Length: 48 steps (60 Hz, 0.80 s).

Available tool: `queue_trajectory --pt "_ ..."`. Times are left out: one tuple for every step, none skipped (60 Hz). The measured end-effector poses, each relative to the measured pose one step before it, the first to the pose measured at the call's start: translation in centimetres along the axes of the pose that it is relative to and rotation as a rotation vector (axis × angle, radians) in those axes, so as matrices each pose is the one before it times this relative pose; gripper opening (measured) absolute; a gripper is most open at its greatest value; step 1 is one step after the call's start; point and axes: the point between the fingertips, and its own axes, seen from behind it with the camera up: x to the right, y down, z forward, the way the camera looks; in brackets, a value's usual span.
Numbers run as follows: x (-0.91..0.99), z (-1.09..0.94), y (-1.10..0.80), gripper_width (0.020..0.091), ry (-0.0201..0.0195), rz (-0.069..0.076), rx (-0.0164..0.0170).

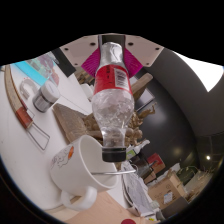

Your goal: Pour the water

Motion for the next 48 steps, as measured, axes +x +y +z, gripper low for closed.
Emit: queue_trajectory --pt "0.014 -0.034 -0.048 0.0254 -0.00143 -0.0022 -0.0018" --pt "-0.016 -0.047 -0.02 0.0255 -0.00087 -0.0016 -0.0025" --pt "0.065 -0.075 0.0 0.0256 0.00234 -0.0017 -0.00275" --pt "0.0 -0.132 -0.086 0.0254 0.00555 -0.0012 -0.00114" --pt "0.131 0.005 0.007 0.0254 0.00541 -0.0046 -0.00152" --pt "0.065 -0.022 0.029 0.0254 0.00407 -0.0052 -0.00216" --pt "0.066 -0.045 0.065 0.0255 0.00521 -0.0066 -0.00353" --pt "0.139 -0.034 0.078 0.0256 0.00854 -0.0082 -0.00434" --pt "0.113 -0.079 0.045 0.0255 0.01239 -0.0104 -0.00408" --pt "0.15 -0.062 0.088 0.0254 0.0119 -0.0119 -0.00593" --pt "0.156 -0.07 0.133 0.0253 0.01166 -0.0146 -0.00621" --pt "0.077 -0.082 0.144 0.0253 0.00975 -0.0169 -0.00586" --pt "0.008 -0.104 0.161 0.0253 0.00801 -0.0197 -0.00587" --pt "-0.068 -0.103 0.162 0.0253 0.00623 -0.0217 -0.00561" --pt "-0.11 -0.119 0.149 0.0253 0.00578 -0.0245 -0.00557" --pt "-0.262 -0.21 0.114 0.0252 0.00255 -0.0245 -0.00327" --pt "-0.08 0.024 0.162 0.0253 0.01179 -0.0331 -0.00437" --pt "-0.228 -0.139 0.097 0.0253 0.00621 -0.0319 -0.00477" --pt "-0.27 -0.131 0.09 0.0252 0.00534 -0.034 -0.00543" --pt "-0.326 -0.176 0.079 0.0252 0.00447 -0.0354 -0.00535" --pt "-0.386 -0.179 0.048 0.0252 0.00435 -0.0371 -0.0047" --pt "-0.406 -0.181 -0.003 0.0253 0.00389 -0.0401 -0.00382" --pt "-0.457 -0.182 -0.052 0.0253 0.00309 -0.0424 -0.00297" --pt "-0.511 -0.208 -0.113 0.0254 0.00214 -0.0454 -0.00201" --pt "-0.6 -0.367 -0.227 0.0253 0.00043 -0.0473 -0.00121" --pt "-0.529 -0.236 -0.228 0.0253 0.00267 -0.0539 -0.00102" --pt "-0.449 -0.109 -0.28 0.0253 0.00595 -0.0555 0.00471" --pt "-0.504 -0.275 -0.418 0.0254 0.00511 -0.0612 0.00297" --pt "-0.456 -0.297 -0.534 0.0255 0.00612 -0.064 0.0053" --pt "-0.394 -0.299 -0.583 0.0254 0.00778 -0.0662 0.00654" --pt "-0.305 -0.356 -0.694 0.0255 0.00945 -0.0675 0.00768" --pt "-0.246 -0.701 -0.909 0.0255 0.00258 -0.0665 0.00915" --pt "-0.159 -0.393 -0.853 0.0256 0.01175 -0.0664 0.01201" --pt "-0.141 -0.414 -0.952 0.0256 0.01117 -0.0645 0.01415" --pt "-0.129 -0.779 -1.153 0.0255 0.00454 -0.0574 0.01542" --pt "0.07 -0.049 -0.711 0.0256 0.01848 -0.0661 0.01202" --pt "0.159 -0.198 -1.113 0.0256 0.01638 -0.0577 0.0114" --pt "0.294 -0.373 -0.979 0.0256 0.01414 -0.0579 0.01285" --pt "0.46 -0.361 -0.924 0.0257 0.0151 -0.0568 0.01183" --pt "0.55 -0.356 -0.941 0.0256 0.01557 -0.0558 0.012" --pt "0.643 -0.341 -0.859 0.0256 0.01637 -0.0532 0.01145" --pt "0.742 -0.368 -0.822 0.0257 0.01677 -0.0505 0.01084" --pt "0.844 -0.298 -0.766 0.0257 0.01736 -0.0467 0.0111" --pt "1.05 -0.609 -0.898 0.0257 0.0183 -0.0442 0.01495" --pt "1.034 -0.203 -0.605 0.0257 0.02199 -0.0422 0.01145" --pt "1.115 -0.326 -0.388 0.0255 0.01995 -0.0408 0.01485" --pt "1.162 0.075 -0.612 0.0255 0.02097 -0.0342 0.00469" --pt "1.133 -0.094 -0.279 0.0256 0.01924 -0.0345 0.00501"
